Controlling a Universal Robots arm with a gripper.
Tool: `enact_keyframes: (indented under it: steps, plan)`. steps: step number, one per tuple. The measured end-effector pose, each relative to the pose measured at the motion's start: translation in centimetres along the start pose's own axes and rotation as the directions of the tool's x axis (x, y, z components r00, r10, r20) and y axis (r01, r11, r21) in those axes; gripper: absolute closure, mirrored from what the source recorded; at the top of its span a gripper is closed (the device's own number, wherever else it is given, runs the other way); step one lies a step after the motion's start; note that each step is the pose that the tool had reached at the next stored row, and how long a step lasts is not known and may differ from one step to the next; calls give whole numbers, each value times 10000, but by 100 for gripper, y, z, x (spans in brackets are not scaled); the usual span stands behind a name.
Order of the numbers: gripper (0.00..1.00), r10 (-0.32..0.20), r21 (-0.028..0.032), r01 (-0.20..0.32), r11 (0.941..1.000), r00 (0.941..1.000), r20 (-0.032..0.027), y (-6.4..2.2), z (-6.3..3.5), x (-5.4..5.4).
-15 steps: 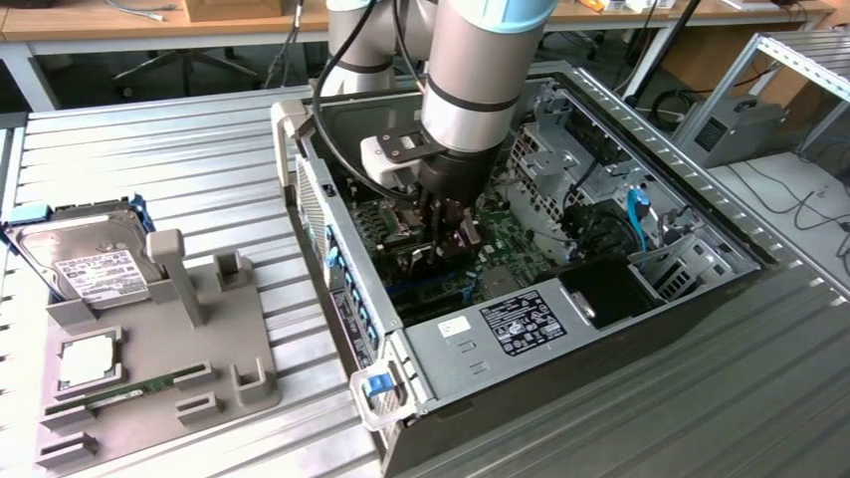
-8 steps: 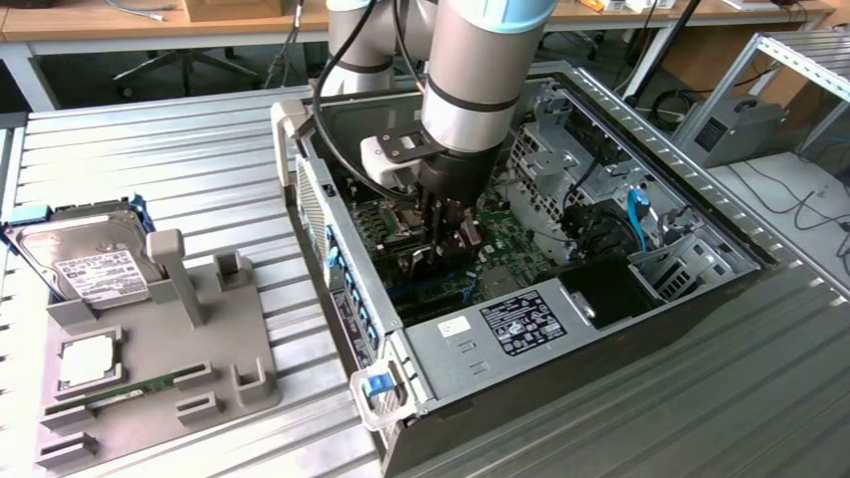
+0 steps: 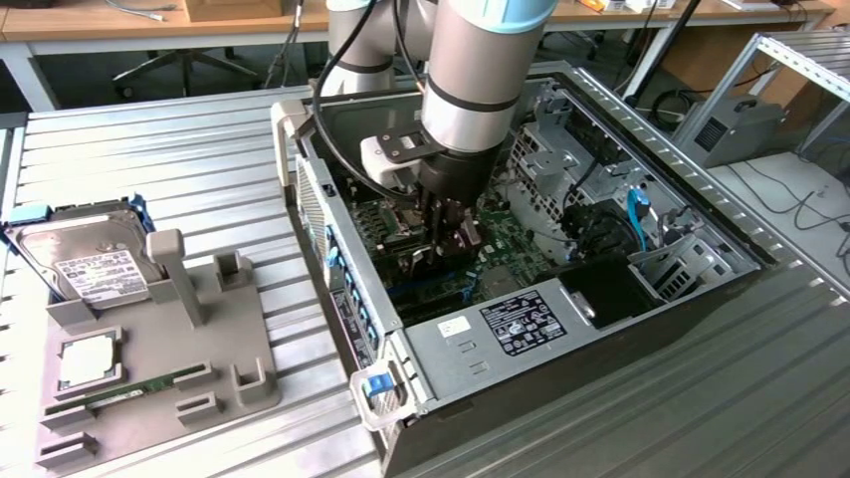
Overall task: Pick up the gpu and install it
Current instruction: 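Insert the gpu into the slot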
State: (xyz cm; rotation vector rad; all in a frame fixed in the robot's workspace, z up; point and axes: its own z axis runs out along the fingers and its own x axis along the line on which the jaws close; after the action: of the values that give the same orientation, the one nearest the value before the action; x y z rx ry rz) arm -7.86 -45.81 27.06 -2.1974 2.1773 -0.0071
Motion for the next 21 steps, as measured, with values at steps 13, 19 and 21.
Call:
enact_keyframes:
  steps: [13,19,21]
  plan:
    - [73,0,1,0,10000,10000,2,27,28,1]
    - [73,2,1,-2,10000,10000,9,33,28,7]
    - [73,0,1,0,10000,10000,11,32,28,9]
